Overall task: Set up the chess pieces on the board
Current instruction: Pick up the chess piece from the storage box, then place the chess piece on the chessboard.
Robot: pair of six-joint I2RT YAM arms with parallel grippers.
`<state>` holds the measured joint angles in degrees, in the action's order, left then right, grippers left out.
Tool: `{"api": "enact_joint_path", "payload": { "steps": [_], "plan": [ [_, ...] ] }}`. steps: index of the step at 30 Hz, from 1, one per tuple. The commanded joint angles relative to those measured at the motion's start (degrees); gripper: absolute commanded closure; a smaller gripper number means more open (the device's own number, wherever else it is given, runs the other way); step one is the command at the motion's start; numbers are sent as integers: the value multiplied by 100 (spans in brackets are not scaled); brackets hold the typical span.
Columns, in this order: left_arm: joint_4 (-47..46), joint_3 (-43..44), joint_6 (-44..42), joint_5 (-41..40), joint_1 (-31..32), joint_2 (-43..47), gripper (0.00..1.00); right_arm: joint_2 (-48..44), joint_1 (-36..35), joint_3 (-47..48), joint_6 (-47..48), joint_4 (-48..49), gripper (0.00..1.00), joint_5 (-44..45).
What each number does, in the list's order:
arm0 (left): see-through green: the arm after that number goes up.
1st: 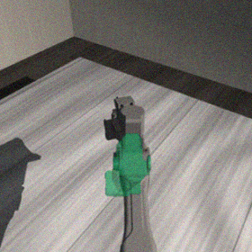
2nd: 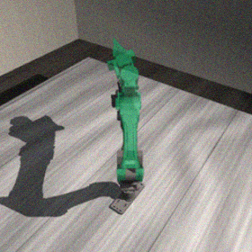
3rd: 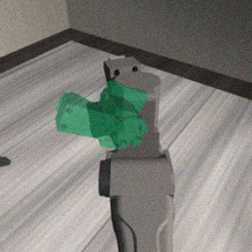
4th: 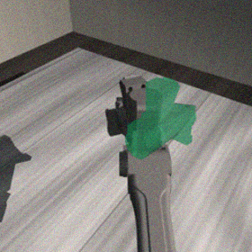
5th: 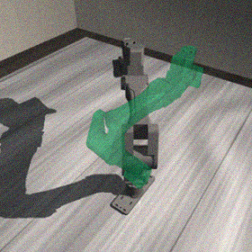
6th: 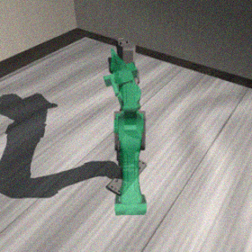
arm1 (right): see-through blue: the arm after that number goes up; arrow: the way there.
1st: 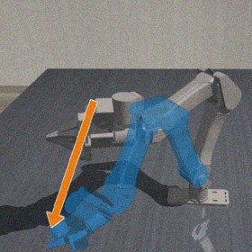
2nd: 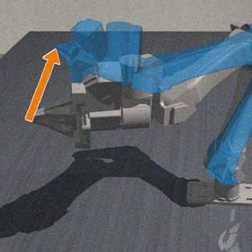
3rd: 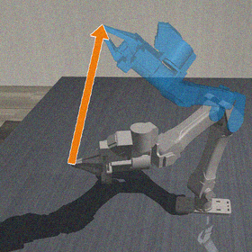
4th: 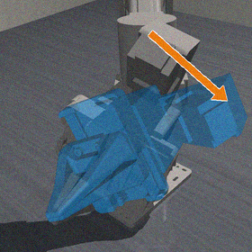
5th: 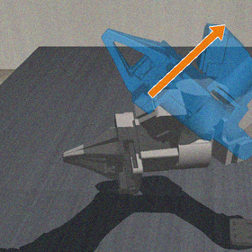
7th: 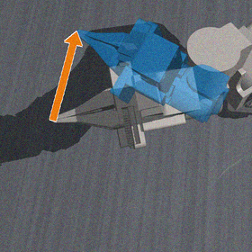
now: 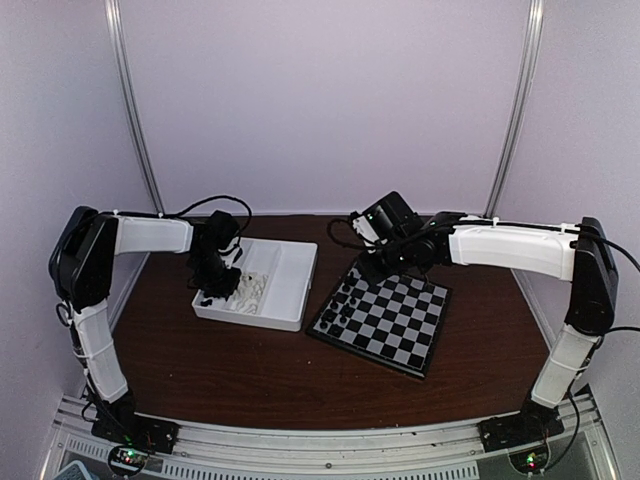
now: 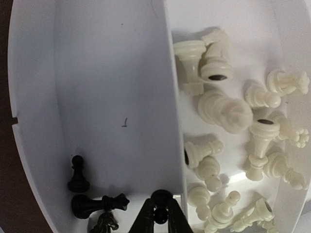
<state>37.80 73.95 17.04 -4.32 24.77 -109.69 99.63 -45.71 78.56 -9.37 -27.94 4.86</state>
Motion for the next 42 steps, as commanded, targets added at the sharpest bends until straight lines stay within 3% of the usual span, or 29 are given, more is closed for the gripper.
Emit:
{"api": "enact_joint_path", "payload": {
  "steps": [1, 4, 16, 24, 33, 42],
  "plan": [
    [78, 181, -51, 77, -25, -123, 91, -129, 27, -28, -30, 87, 74, 20],
    [167, 225, -64, 78, -25, -104, 100, -132, 27, -22, -30, 96, 74, 10],
    [813, 604, -119, 348, 138, 679, 100, -151, 36, 1, -63, 115, 74, 55],
    [892, 1271, 37, 358, 1250, 1073, 97, -463, 77, -307, -257, 173, 77, 536],
    [215, 2232, -129, 1135, 2996, 87, 94, -1828, 455, -1430, -707, 462, 78, 1514],
    [-369, 2898, -495, 1462, 3732, -1149, 93, -2656, 816, -2291, -938, 278, 78, 1459]
  ]
}}
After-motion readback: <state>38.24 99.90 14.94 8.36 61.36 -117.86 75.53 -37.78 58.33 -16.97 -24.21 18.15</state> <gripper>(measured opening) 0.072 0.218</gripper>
